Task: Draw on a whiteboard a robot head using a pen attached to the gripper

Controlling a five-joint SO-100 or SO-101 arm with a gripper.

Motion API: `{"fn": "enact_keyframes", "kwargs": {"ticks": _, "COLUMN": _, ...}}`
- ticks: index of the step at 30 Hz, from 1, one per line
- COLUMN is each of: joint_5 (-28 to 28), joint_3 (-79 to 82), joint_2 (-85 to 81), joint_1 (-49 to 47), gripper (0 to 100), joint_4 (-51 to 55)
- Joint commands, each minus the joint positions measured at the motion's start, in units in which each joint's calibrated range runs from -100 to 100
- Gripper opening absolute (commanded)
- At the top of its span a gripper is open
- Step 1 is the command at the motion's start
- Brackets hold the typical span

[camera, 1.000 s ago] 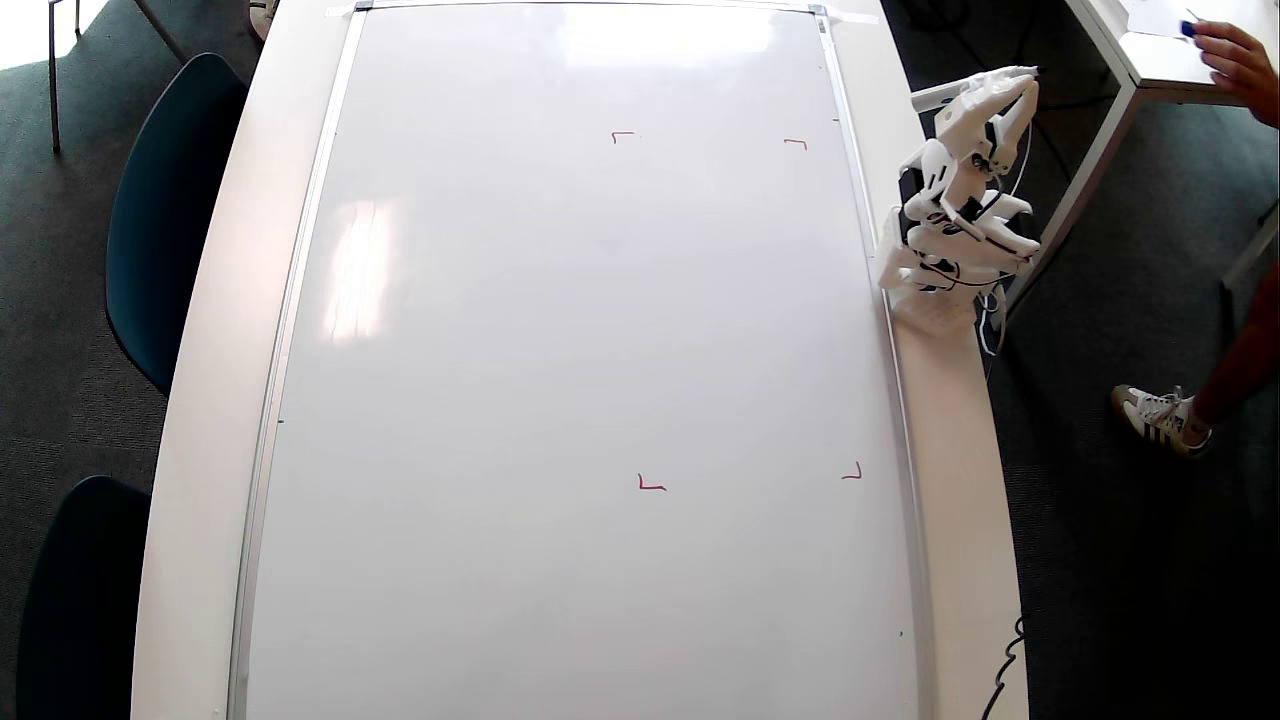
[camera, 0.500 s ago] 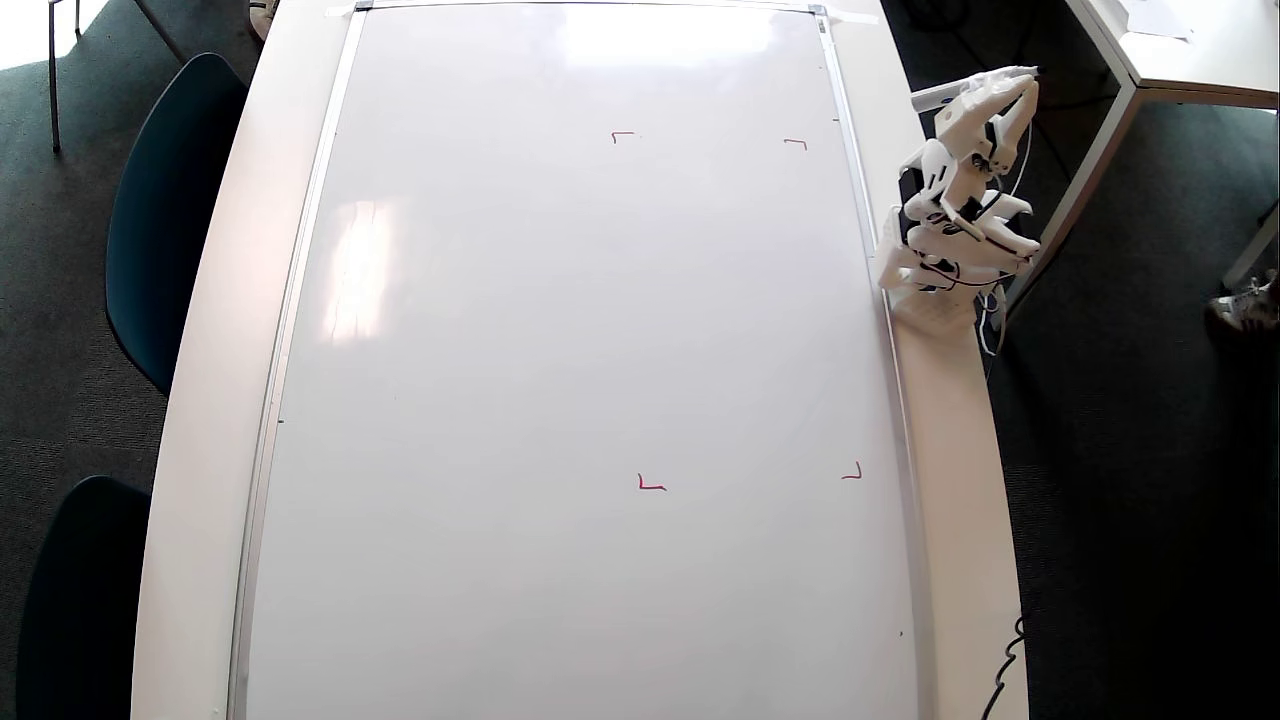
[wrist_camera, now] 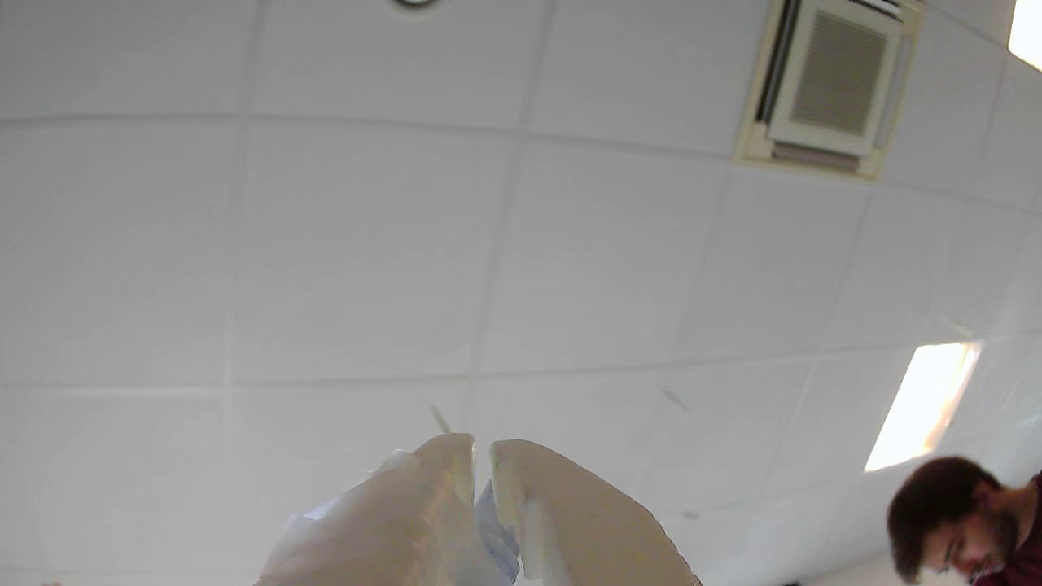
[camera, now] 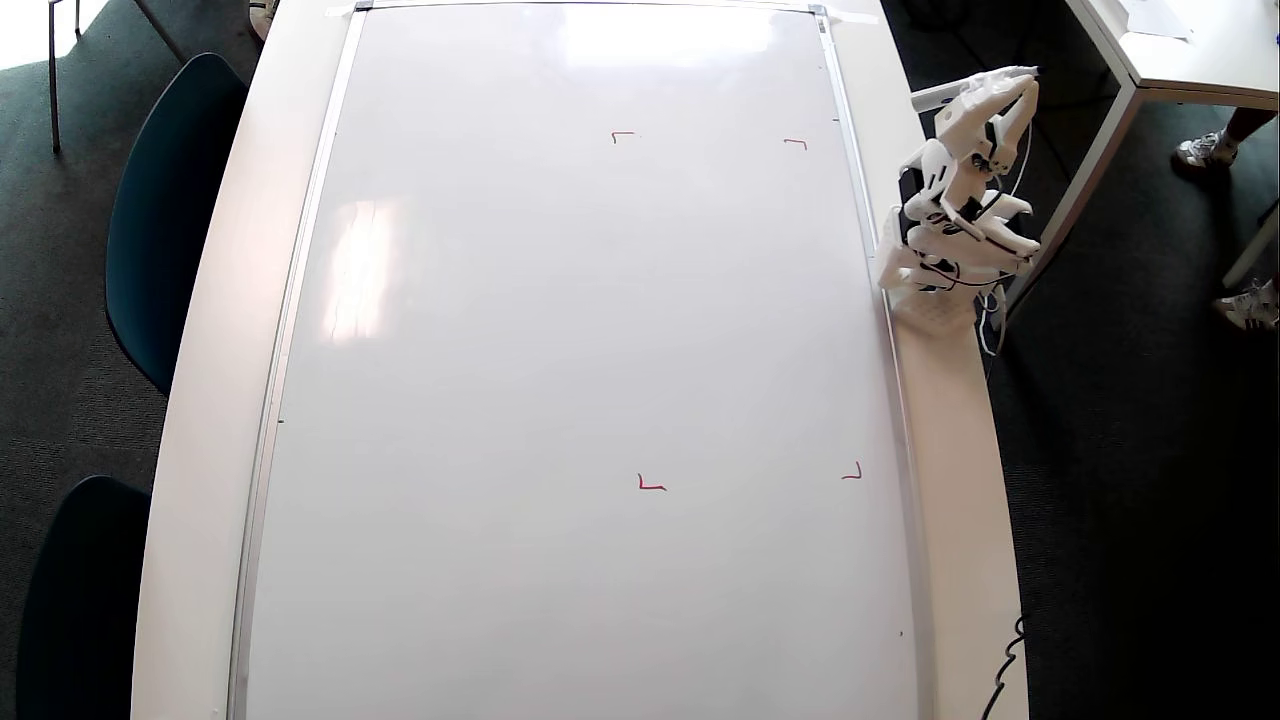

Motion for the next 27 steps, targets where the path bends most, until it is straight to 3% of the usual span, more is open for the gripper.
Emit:
{"fn": "enact_keyframes", "kwargs": {"ticks": 1, "joint_5": 0.2, "joint_3": 0.3, "joint_2": -0.7, "joint_1": 0.5, "gripper": 1, "joint_4": -0.1}}
{"fn": "enact_keyframes", "kwargs": {"ticks": 17, "joint_5": 0.1, "joint_3": -3.1, "joint_2": -0.4, "joint_1": 0.0, "gripper": 1, "joint_4": 3.8}}
{"fn": "enact_keyframes", "kwargs": {"ticks": 23, "joint_5": 0.0, "joint_3": -19.7, "joint_2": 0.1, "joint_1": 0.0, "gripper": 1, "joint_4": 32.6}}
{"fn": "enact_keyframes", "kwargs": {"ticks": 24, "joint_5": -0.1, "joint_3": -26.6, "joint_2": 0.3, "joint_1": 0.0, "gripper": 1, "joint_4": 45.2}}
{"fn": "enact_keyframes", "kwargs": {"ticks": 27, "joint_5": -0.1, "joint_3": -38.7, "joint_2": 2.8, "joint_1": 0.0, "gripper": 1, "joint_4": 64.4}}
